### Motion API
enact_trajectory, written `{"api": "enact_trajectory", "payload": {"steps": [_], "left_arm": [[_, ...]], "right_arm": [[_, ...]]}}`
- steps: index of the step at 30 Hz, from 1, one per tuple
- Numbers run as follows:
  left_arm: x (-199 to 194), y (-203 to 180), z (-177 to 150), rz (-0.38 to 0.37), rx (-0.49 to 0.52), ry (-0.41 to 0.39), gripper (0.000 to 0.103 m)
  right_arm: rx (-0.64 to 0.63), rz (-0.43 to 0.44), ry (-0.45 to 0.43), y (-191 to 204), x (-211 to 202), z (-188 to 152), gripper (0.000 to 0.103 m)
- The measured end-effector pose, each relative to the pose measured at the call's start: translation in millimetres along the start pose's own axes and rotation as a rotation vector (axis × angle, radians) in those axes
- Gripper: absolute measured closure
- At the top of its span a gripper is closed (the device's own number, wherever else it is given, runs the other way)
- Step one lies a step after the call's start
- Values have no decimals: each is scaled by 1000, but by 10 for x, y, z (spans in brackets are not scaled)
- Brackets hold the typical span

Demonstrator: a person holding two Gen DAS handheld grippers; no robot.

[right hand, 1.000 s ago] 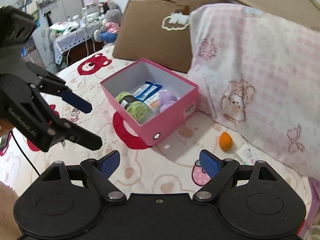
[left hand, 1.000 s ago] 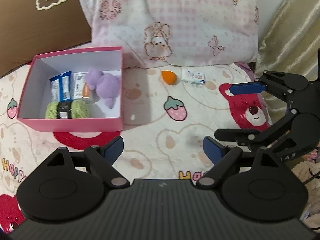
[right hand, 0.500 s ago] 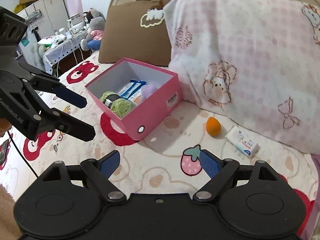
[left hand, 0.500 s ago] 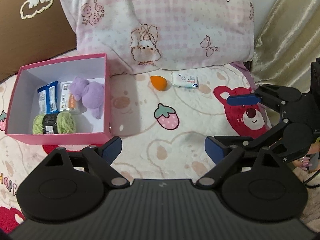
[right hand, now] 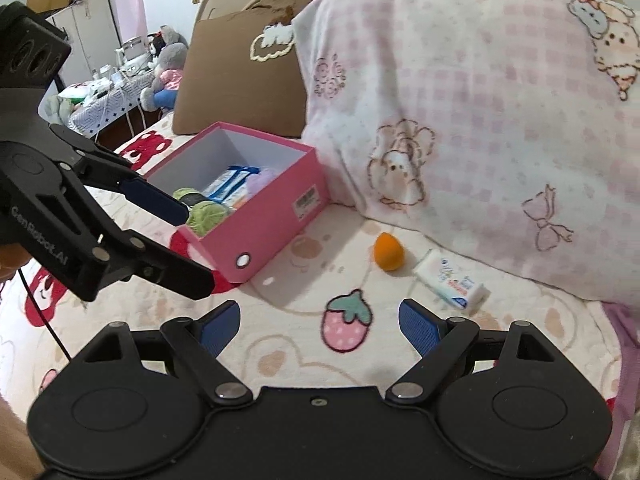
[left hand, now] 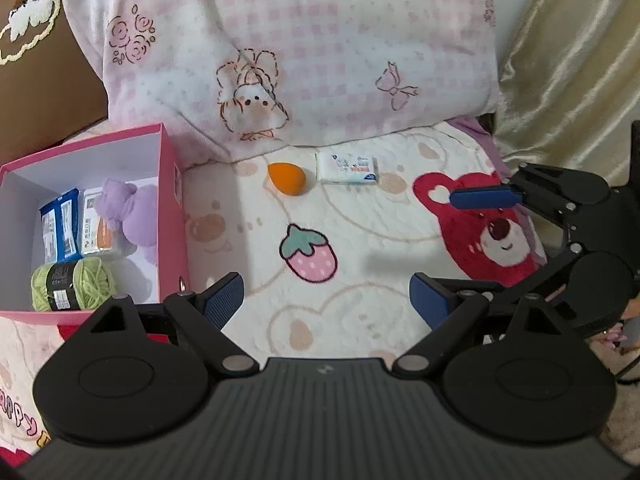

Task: Organize objects
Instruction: 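Withdraw the left tool from the pink box toward the white wipe packet, then lower the open left tool around the white wipe packet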

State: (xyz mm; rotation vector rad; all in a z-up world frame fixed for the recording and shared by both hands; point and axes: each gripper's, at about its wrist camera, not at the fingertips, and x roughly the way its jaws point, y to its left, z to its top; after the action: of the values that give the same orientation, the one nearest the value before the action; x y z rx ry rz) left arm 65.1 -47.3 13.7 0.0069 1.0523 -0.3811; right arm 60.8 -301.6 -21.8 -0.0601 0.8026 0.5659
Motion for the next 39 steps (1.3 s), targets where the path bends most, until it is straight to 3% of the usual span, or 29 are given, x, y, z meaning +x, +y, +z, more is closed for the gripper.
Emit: {"api": "enact_trajectory", "payload": {"steps": [6, 10, 18, 24, 28, 30, 39], "left_arm": [[284, -50, 70, -1, -18, -4, 13], [457, -150, 99, 39, 14, -23, 11], [787, -178, 176, 38, -2, -71, 11], [997, -147, 242, 28, 4, -67, 11], [1088, -137, 317, 18, 5, -112, 13], [1139, -153, 356, 26, 24, -146, 13], [1498, -181, 495, -20, 73, -213, 15]], "right_arm": [[67, -70, -2, -332, 200, -134, 14], [90, -96, -29, -493, 274, -194, 14], [68, -116, -27, -648, 490, -316, 14], [67, -194, -38, -683, 646, -333, 14], [54, -173, -62, -719, 803, -340, 14], [60, -202, -45, -758, 962, -359, 14], [64, -234, -160, -840, 1124, -471, 15]]}}
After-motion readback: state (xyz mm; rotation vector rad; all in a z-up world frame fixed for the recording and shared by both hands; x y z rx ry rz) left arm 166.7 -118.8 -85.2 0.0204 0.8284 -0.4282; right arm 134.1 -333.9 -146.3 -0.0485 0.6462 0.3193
